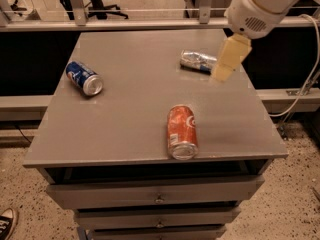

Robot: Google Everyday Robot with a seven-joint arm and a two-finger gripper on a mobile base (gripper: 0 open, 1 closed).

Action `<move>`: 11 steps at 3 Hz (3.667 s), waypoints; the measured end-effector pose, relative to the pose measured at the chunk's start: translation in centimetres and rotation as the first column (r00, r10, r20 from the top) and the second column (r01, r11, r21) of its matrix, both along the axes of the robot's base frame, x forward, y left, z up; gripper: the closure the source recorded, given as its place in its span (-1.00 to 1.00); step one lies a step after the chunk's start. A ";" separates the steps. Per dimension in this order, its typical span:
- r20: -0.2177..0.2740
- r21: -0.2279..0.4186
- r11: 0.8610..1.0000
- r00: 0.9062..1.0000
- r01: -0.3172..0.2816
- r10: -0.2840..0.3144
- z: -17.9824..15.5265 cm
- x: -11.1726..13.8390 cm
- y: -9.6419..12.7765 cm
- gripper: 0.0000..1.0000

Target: Place redbull can upright

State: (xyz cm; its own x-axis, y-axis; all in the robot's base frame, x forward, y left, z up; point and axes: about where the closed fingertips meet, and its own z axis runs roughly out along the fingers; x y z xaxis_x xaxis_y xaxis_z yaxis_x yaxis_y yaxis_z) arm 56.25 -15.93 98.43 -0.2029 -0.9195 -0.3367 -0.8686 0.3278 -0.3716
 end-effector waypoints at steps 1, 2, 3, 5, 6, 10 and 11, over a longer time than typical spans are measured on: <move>-0.004 -0.004 1.000 1.000 0.026 -0.026 -1.8 6.9 2.3 -1.00; -0.066 -0.034 0.998 0.996 0.060 -0.062 -5.3 12.0 3.5 -1.00; -0.134 -0.068 0.992 0.984 0.104 -0.113 -9.0 15.2 3.5 -1.00; -0.230 -0.086 0.980 0.954 0.178 -0.194 -13.1 17.8 1.9 -0.70; -0.255 -0.074 0.982 0.948 0.175 -0.189 -13.5 18.2 2.4 -0.20; -0.092 0.464 0.883 0.988 -0.066 0.122 -3.0 14.5 8.2 1.00; 0.012 0.688 0.713 0.984 -0.136 0.177 -1.5 13.3 7.2 1.00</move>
Offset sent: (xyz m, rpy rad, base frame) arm 0.1833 0.0487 -0.0951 -0.0674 0.1530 -0.1058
